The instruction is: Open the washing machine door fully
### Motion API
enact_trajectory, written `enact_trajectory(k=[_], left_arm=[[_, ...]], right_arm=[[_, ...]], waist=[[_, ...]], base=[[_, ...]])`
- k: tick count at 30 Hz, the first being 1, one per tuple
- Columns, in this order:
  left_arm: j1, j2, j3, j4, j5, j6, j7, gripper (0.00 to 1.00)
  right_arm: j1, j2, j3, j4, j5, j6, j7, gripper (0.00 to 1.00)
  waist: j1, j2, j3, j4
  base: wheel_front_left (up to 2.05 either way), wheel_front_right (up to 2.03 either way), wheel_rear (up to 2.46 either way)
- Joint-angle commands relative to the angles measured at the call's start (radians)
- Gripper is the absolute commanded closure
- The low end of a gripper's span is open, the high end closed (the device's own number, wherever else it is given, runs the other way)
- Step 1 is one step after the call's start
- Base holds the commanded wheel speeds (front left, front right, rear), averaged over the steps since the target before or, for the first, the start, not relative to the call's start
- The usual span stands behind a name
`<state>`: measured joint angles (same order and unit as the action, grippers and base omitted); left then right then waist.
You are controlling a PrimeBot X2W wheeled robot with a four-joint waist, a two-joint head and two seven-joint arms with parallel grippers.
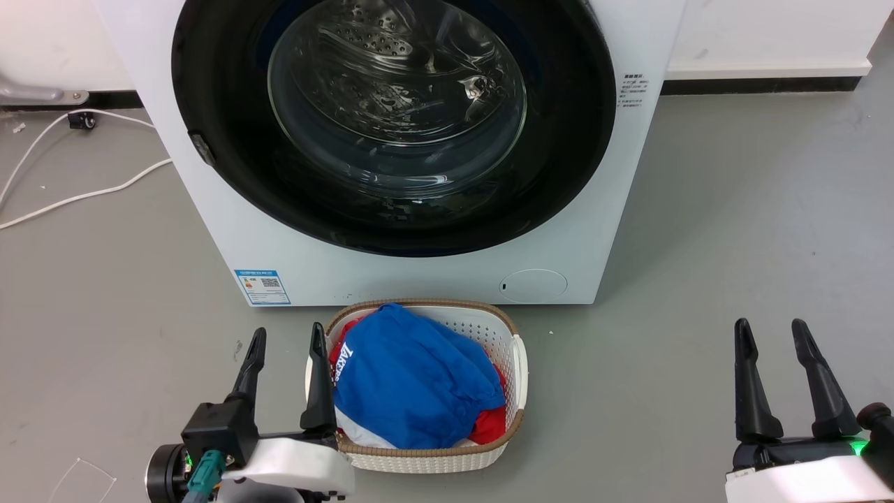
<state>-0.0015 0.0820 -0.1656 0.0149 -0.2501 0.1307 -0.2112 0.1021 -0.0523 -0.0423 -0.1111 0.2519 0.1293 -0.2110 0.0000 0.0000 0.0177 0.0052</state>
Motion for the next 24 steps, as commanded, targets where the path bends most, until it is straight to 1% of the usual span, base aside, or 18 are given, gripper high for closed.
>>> enact_trajectory(k=[1, 15, 24], left_arm=[[0.012, -0.006, 0.000, 0.000, 0.027, -0.004, -0.010, 0.00], [0.024, -0.022, 0.016, 0.019, 0.123, -0.013, -0.037, 0.00], [0.034, -0.029, 0.023, 0.024, 0.177, -0.016, -0.051, 0.00]], right_arm=[[0.005, 0.002, 0.001, -0.013, -0.029, 0.002, -0.012, 0.00], [0.024, 0.003, -0.002, -0.020, -0.111, 0.002, -0.038, 0.00], [0.037, 0.004, -0.005, -0.019, -0.143, 0.001, -0.051, 0.00]], waist=[[0.0000, 0.0000, 0.000, 0.000], [0.0000, 0.0000, 0.004, 0.002], [0.0000, 0.0000, 0.004, 0.002]], base=[[0.00, 0.00, 0.00], [0.00, 0.00, 0.00], [0.00, 0.00, 0.00]])
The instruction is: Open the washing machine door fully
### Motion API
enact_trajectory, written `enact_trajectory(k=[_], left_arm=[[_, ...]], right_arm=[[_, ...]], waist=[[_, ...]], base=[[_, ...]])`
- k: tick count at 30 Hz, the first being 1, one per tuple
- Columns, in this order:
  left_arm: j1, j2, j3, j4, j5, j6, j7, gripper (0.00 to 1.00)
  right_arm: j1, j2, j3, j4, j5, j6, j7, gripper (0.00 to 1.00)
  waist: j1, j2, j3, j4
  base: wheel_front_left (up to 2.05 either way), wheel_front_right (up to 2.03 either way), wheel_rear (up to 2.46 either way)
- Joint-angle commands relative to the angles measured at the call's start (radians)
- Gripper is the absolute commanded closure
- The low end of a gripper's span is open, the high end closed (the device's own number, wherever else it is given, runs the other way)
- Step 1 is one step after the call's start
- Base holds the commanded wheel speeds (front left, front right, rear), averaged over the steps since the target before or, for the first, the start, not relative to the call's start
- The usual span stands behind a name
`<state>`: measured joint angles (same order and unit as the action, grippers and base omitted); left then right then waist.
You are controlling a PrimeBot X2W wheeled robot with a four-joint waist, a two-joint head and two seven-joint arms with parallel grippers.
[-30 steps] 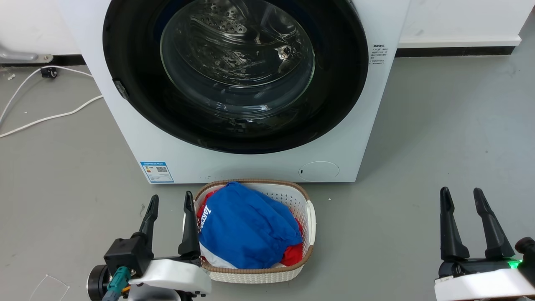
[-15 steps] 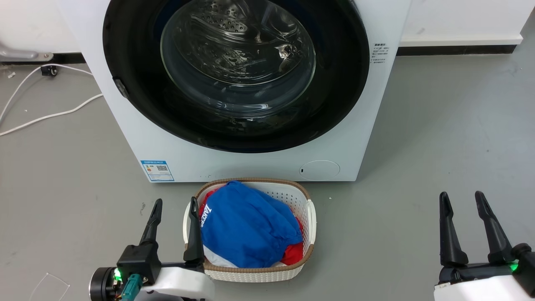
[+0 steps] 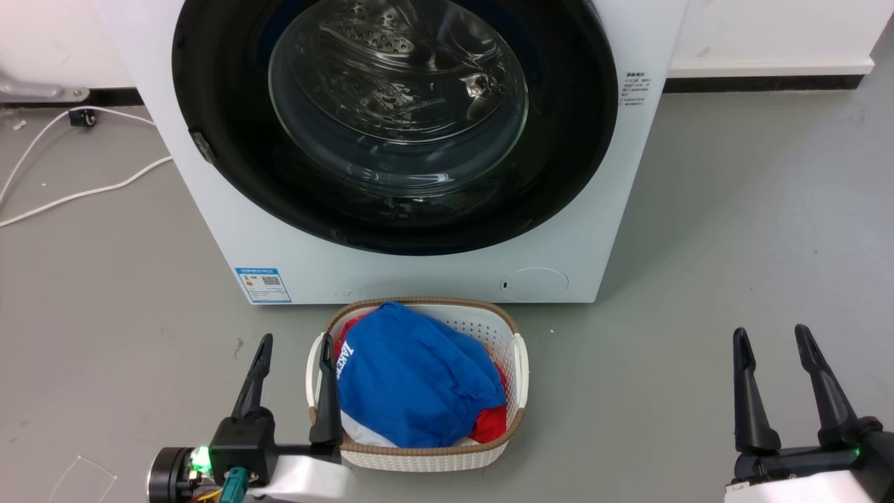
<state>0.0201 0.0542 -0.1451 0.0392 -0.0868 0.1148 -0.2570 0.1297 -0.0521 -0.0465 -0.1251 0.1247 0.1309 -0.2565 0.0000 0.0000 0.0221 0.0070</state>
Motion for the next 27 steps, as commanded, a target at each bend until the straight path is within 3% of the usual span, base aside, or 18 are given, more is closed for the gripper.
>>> enact_trajectory(k=[1, 27], left_arm=[[0.013, -0.001, 0.002, 0.001, 0.021, 0.001, -0.007, 0.00], [0.014, -0.005, 0.009, 0.019, -0.002, 0.000, -0.009, 0.00]], right_arm=[[0.011, 0.003, 0.000, -0.006, -0.021, 0.000, -0.007, 0.00], [0.013, 0.003, -0.001, 0.021, 0.016, 0.000, -0.009, 0.00]], waist=[[0.0000, 0.0000, 0.000, -0.001], [0.0000, 0.0000, 0.001, 0.001]], base=[[0.00, 0.00, 0.00], [0.00, 0.00, 0.00]])
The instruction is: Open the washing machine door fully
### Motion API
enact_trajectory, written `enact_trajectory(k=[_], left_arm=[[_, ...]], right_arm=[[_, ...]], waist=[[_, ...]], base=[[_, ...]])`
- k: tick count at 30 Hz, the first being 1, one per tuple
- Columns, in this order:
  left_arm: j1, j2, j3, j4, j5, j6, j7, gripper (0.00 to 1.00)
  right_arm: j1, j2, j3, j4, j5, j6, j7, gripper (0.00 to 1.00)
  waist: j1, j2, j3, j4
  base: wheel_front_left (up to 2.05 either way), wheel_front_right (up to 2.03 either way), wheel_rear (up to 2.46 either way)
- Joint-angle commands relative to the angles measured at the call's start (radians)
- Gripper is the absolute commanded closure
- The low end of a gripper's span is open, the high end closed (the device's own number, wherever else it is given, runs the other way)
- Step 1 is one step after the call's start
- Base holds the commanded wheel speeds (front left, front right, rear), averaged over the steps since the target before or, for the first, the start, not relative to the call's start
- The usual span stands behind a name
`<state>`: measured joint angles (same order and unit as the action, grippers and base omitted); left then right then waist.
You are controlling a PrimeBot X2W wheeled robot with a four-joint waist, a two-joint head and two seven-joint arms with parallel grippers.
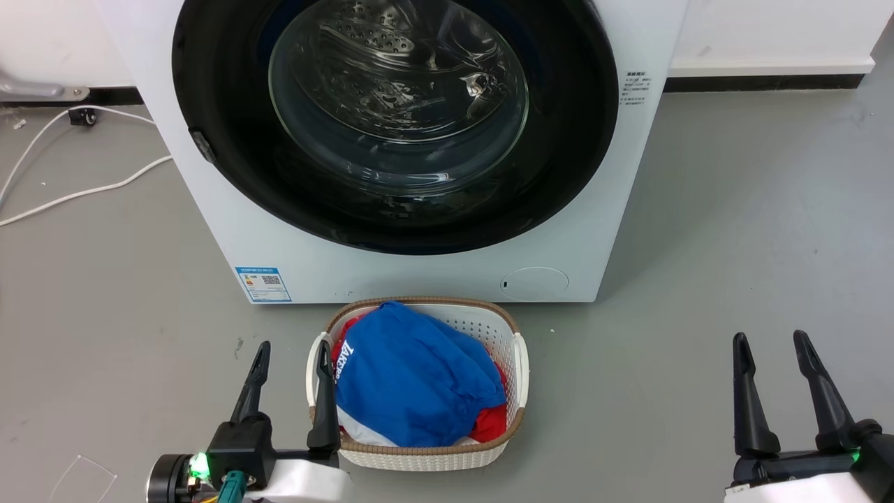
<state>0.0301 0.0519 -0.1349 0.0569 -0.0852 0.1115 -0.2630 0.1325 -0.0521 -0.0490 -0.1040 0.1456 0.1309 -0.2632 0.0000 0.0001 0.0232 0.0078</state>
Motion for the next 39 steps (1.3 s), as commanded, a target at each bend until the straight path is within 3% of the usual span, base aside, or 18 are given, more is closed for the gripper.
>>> enact_trajectory(k=[1, 7, 8, 10, 15, 19, 22, 32, 39], left_arm=[[0.004, -0.002, -0.001, 0.002, -0.004, 0.002, -0.003, 0.00], [0.002, -0.002, -0.003, 0.005, -0.005, 0.008, -0.003, 0.00], [0.001, -0.002, -0.003, 0.006, -0.004, 0.009, -0.003, 0.00], [0.001, -0.002, -0.003, 0.008, -0.004, 0.009, -0.003, 0.00], [0.001, -0.002, -0.002, 0.009, -0.005, 0.012, -0.003, 0.00], [0.001, -0.002, 0.000, 0.010, -0.006, 0.011, -0.003, 0.00], [0.004, -0.002, 0.000, 0.012, -0.007, 0.010, -0.003, 0.00], [0.007, -0.002, -0.003, 0.015, -0.010, 0.009, -0.003, 0.00], [0.011, -0.002, -0.004, 0.016, -0.010, 0.012, -0.003, 0.00]], right_arm=[[0.010, 0.003, 0.002, 0.000, -0.005, 0.000, -0.002, 0.00], [0.010, 0.003, 0.007, 0.004, -0.009, 0.000, -0.002, 0.00], [0.010, 0.003, 0.008, 0.005, -0.010, 0.000, -0.002, 0.57], [0.010, 0.003, 0.009, 0.007, -0.012, 0.000, -0.002, 1.00], [0.010, 0.003, 0.016, 0.010, -0.006, 0.000, -0.002, 1.00], [0.003, 0.003, 0.017, 0.015, 0.116, 0.000, -0.002, 1.00], [-0.005, 0.003, 0.032, 0.010, 0.280, 0.000, -0.002, 1.00], [-0.017, 0.002, 0.062, 0.048, 0.995, 0.000, -0.002, 1.00], [-0.009, 0.002, 0.112, 0.029, 1.280, 0.000, -0.002, 1.00]], waist=[[0.0000, -0.0001, 0.001, 0.000], [0.0000, -0.0001, 0.001, 0.002], [0.0000, -0.0001, 0.001, 0.002], [0.0000, -0.0001, -0.001, 0.002], [0.0000, -0.0001, -0.003, 0.001], [0.0000, -0.0001, -0.005, 0.000], [0.0000, -0.0001, -0.008, -0.002], [0.0000, -0.0001, -0.015, -0.004], [0.0000, -0.0001, -0.018, -0.003]], base=[[0.00, 0.00, 0.00], [0.00, 0.00, 0.00], [0.00, 0.00, 0.00], [0.00, 0.00, 0.00], [0.00, 0.00, 0.00], [0.00, 0.00, 0.00], [0.00, 0.00, 0.00], [0.00, 0.00, 0.00], [0.00, 0.00, 0.00]])
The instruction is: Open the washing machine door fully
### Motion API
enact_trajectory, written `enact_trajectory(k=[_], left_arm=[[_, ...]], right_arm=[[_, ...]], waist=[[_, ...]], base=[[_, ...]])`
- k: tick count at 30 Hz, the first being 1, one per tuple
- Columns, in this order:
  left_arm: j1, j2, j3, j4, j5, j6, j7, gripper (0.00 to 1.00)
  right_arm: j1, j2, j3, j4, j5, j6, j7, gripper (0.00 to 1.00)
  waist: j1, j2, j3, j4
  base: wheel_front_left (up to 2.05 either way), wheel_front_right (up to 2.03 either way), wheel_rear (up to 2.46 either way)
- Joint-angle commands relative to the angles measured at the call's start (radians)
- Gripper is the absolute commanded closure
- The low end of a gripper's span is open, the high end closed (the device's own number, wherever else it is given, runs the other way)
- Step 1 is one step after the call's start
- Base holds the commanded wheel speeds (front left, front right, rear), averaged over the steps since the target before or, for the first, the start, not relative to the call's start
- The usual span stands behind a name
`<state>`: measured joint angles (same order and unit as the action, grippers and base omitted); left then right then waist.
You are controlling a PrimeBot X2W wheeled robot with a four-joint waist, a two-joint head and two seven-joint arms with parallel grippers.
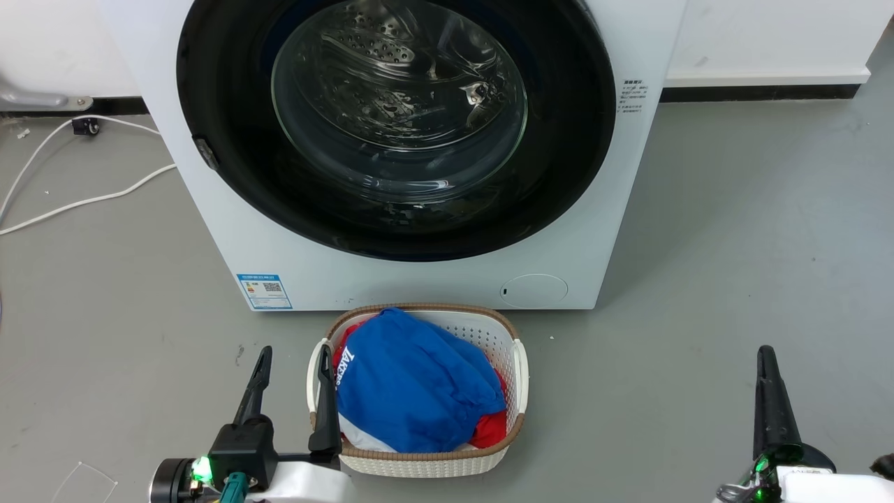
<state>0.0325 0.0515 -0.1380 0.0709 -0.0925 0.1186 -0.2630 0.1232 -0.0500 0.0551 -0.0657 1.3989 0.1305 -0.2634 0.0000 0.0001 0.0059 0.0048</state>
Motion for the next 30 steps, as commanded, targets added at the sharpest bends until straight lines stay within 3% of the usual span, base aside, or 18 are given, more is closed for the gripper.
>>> enact_trajectory(k=[1, 10, 30], left_arm=[[0.009, -0.002, -0.001, 0.002, -0.002, 0.005, -0.003, 0.00], [0.014, -0.002, 0.000, -0.004, -0.005, 0.007, -0.003, 0.00], [0.003, -0.002, 0.006, -0.009, 0.005, 0.007, -0.003, 0.00]], right_arm=[[0.002, -0.001, 0.012, -0.017, 0.050, 0.000, -0.001, 1.00], [0.030, -0.040, 0.009, -0.076, 0.203, 0.000, 0.100, 1.00], [0.032, -0.018, -0.018, -0.043, 0.216, 0.000, 0.176, 1.00]], waist=[[0.0000, -0.0001, -0.001, 0.001], [0.0000, -0.0001, -0.001, -0.001], [0.0000, -0.0001, 0.011, -0.001]], base=[[0.00, 0.00, 0.00], [0.00, 0.00, 0.00], [0.00, 0.00, 0.00]])
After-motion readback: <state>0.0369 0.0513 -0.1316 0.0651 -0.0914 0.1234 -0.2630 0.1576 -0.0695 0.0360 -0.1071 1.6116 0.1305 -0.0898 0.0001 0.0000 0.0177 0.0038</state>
